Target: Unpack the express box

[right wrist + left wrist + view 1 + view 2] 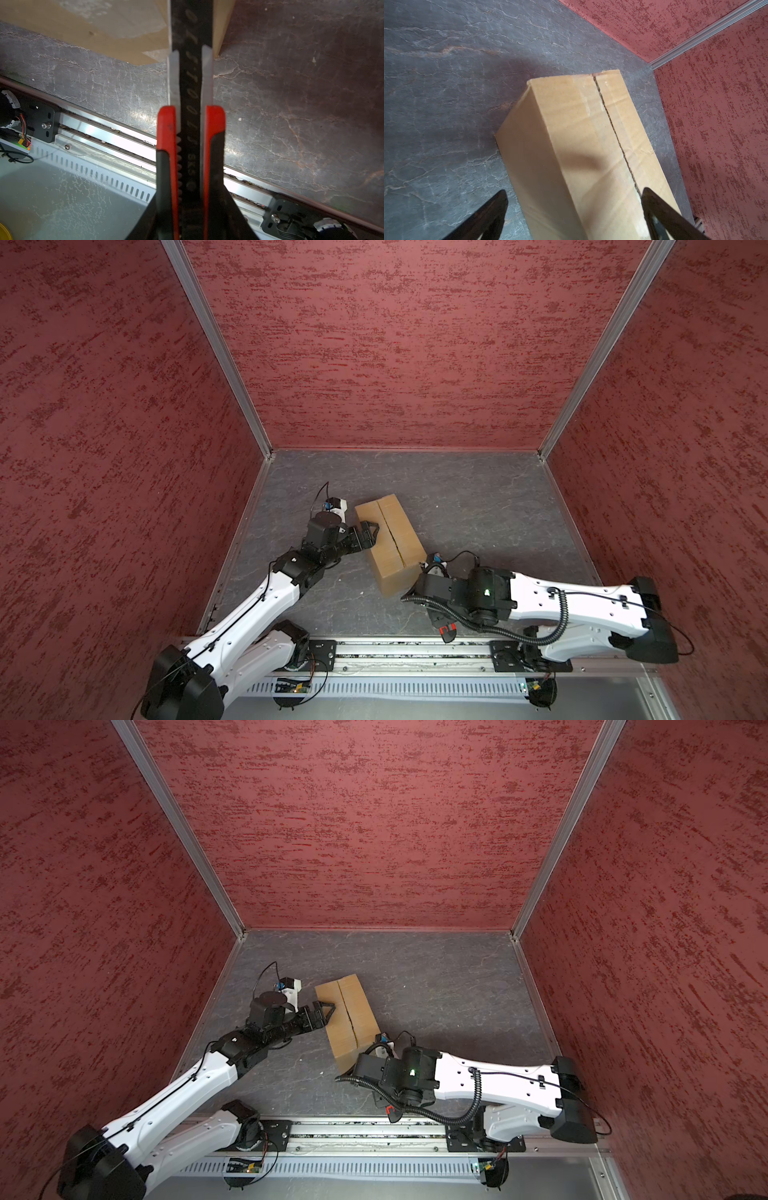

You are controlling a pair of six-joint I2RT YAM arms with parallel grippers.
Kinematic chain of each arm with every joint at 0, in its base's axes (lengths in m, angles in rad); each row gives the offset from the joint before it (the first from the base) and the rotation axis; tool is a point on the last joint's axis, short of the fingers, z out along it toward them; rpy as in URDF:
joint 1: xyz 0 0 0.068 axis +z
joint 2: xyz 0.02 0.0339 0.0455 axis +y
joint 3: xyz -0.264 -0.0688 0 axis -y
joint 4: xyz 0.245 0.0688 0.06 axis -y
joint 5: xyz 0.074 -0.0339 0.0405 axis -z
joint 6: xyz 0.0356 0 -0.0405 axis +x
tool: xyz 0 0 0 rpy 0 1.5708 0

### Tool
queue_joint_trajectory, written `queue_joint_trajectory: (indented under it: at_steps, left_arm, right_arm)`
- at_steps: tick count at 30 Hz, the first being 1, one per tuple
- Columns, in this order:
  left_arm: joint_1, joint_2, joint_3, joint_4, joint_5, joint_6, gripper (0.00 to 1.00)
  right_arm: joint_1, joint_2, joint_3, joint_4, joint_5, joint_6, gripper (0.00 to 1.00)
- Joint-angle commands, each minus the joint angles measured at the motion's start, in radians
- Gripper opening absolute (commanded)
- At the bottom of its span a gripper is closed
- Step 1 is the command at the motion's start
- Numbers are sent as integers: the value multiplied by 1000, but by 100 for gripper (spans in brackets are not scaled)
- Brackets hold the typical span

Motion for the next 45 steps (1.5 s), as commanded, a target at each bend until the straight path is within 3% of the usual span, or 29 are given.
queue_joint_trajectory:
  at_steps: [1, 11, 16, 21, 29, 33, 45]
  left_arm:
    - [-1, -7, 8, -12, 5, 4, 100]
    - [-1, -121, 97, -196, 5, 62, 100]
    - [-13, -138, 146, -210, 77, 89, 85]
    - [-104, -112, 199, -174, 131, 166, 72]
    - [-301, -97, 239, -118, 72, 299, 67]
    - [-390, -76, 254, -122, -13, 355, 67]
    - [-502, 18, 225, -2, -247, 384, 63]
  right_arm:
    - [-8, -22, 44, -33, 23, 16, 5]
    - [-6, -40, 112, -100, 43, -14, 5]
    - [-19, -28, 164, -108, 64, -63, 5]
    - [-72, -8, 195, -79, 51, -134, 5]
    - [-137, 52, 256, -71, 17, -227, 5]
    - [-153, 71, 281, -67, 9, -249, 5]
    - [-161, 89, 303, -59, -3, -260, 5]
